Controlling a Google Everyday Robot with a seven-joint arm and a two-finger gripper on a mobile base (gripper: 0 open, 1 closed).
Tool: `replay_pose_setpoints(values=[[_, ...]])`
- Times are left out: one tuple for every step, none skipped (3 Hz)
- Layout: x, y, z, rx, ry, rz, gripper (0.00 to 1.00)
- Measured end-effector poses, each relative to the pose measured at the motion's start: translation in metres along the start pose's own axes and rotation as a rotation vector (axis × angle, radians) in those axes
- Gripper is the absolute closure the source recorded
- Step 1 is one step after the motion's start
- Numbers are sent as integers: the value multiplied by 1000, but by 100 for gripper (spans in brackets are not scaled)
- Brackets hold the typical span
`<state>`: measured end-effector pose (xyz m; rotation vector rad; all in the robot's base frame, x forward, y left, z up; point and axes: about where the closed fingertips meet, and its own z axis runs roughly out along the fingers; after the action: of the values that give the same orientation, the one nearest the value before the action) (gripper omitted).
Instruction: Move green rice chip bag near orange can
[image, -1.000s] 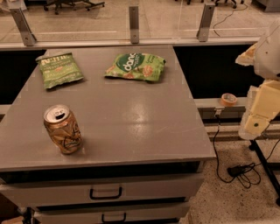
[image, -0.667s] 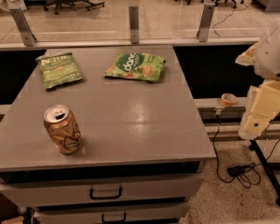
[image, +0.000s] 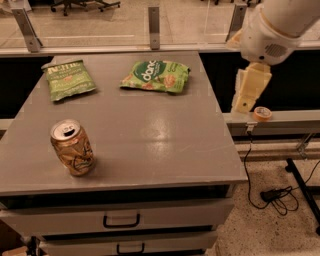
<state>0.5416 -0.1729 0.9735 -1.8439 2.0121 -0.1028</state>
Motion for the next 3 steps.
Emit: replay_pose_setpoints(values=[[-31,-53,31,15,-61,-36,0],[-59,-96,68,-2,-129,-19,0],[-78,-133,104,-10,-181,36,0]])
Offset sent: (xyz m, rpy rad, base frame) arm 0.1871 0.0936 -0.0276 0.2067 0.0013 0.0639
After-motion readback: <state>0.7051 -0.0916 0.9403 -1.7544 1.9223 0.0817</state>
